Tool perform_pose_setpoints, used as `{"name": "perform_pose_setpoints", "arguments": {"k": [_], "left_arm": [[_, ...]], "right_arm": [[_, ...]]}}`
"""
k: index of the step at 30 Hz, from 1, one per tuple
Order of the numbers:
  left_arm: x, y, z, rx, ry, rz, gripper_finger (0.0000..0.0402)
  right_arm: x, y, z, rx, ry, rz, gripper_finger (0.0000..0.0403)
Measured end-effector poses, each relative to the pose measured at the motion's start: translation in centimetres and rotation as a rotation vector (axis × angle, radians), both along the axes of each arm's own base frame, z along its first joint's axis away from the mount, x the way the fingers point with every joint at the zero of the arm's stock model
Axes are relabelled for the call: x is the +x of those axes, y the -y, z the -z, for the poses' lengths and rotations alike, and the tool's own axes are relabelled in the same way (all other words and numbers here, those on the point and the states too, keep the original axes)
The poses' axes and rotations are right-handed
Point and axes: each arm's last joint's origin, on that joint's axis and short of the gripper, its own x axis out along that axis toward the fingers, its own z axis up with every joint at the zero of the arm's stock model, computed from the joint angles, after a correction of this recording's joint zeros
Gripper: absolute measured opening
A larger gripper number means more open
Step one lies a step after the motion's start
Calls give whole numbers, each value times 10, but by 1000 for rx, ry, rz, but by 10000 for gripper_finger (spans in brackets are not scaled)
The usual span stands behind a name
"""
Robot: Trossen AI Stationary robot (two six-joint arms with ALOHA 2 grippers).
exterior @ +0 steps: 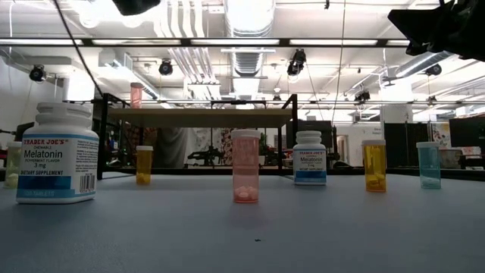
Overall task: Pick and place medicine bottles onto shelf by color
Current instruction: Put the bottom white pill bottle on the shelf
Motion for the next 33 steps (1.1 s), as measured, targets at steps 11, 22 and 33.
{"name": "perform_pose_setpoints", "arguments": {"k": [11, 22, 33], "left_arm": [[11, 46, 44, 78, -399, -20, 4], [14, 40, 51, 67, -440, -31, 83], [8, 36, 74, 154, -476, -34, 235]], "right_arm": [[1, 0, 1, 23, -15, -9, 9], [2, 0, 5, 59, -55, -31, 9], [2, 0, 7, 59, -69, -32, 9]]}}
